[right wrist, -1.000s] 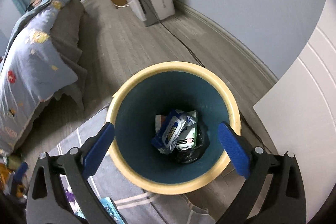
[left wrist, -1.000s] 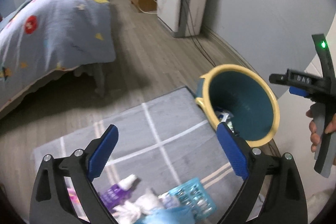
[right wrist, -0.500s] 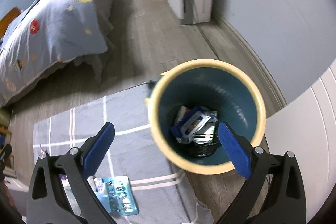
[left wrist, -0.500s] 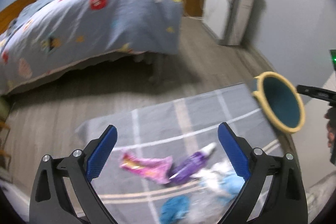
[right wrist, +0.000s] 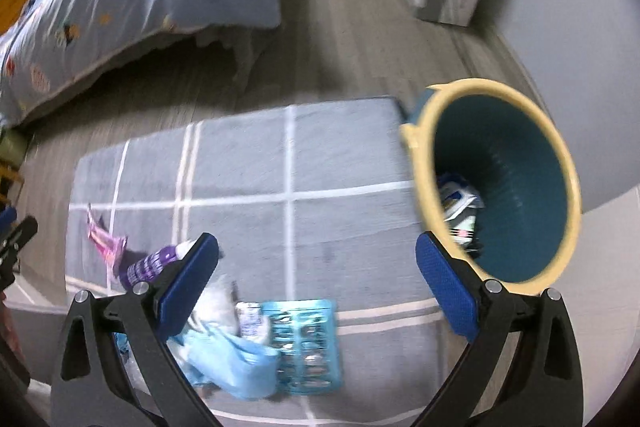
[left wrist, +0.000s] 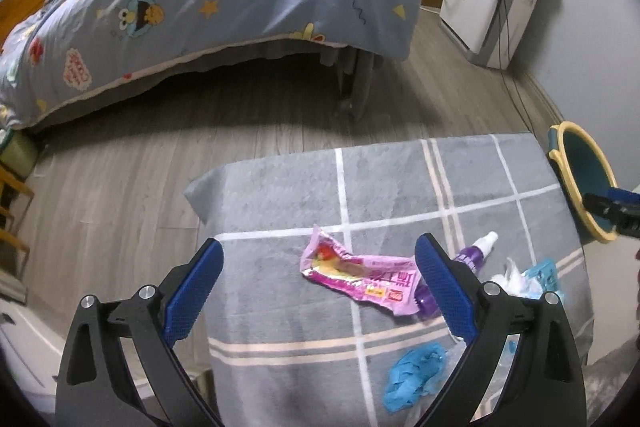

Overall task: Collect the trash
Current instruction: 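Grasp the purple spray bottle with the right gripper while the left grasps the pink wrapper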

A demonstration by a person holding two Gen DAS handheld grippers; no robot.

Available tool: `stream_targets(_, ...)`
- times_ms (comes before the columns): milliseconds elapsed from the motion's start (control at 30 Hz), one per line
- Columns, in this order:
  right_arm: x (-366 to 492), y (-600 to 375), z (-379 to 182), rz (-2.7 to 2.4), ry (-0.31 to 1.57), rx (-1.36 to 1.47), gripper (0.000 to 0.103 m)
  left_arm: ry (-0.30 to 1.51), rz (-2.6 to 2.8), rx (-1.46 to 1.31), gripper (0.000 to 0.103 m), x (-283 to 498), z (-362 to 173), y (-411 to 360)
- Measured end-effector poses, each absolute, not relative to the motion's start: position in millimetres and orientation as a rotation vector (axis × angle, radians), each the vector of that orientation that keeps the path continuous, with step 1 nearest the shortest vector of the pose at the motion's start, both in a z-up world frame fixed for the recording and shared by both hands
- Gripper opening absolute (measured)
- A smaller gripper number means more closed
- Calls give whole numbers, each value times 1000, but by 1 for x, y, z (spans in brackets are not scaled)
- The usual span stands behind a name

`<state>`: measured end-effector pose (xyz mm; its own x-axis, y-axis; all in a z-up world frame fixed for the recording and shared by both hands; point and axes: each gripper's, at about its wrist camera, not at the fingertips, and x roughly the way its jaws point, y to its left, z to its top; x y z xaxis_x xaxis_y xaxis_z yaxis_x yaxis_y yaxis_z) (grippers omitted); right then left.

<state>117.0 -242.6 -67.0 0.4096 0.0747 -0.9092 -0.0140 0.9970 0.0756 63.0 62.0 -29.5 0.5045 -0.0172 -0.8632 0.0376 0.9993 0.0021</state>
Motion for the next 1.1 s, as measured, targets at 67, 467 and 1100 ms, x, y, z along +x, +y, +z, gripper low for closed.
stream_targets(67,119,-231,-74,74,1165,60,97,1053,-34,24,96,63,-34,65)
stream_targets(467,125,-230,-108,46,1261,58,97,1190,-131,89,96,78,-83,40)
stream_targets(1100,141,-204,-130,132,1324,74,90,1368,-205,139,39,93,-140,13)
